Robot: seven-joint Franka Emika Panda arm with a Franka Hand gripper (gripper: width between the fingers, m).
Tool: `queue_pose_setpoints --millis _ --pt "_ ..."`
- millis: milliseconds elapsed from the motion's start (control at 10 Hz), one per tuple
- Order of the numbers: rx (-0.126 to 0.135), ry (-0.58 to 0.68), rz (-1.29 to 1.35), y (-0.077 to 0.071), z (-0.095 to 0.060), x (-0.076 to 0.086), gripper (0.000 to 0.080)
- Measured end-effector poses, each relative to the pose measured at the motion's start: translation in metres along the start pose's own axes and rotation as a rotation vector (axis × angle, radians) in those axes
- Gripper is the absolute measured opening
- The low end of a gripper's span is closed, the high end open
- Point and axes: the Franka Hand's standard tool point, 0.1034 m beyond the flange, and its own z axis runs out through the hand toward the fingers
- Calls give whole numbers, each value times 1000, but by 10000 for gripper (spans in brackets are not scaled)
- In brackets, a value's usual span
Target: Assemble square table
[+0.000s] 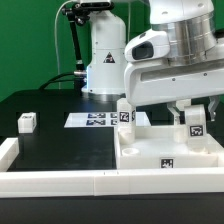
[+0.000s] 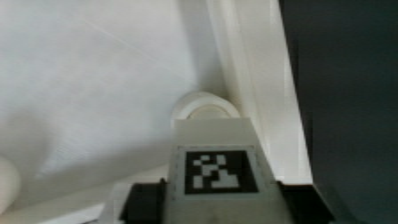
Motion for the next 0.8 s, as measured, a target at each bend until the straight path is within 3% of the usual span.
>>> queue_pose_setpoints --millis 300,800 --pt "2 4 177 0 0 -1 290" --pt "7 45 764 -8 5 -11 291"
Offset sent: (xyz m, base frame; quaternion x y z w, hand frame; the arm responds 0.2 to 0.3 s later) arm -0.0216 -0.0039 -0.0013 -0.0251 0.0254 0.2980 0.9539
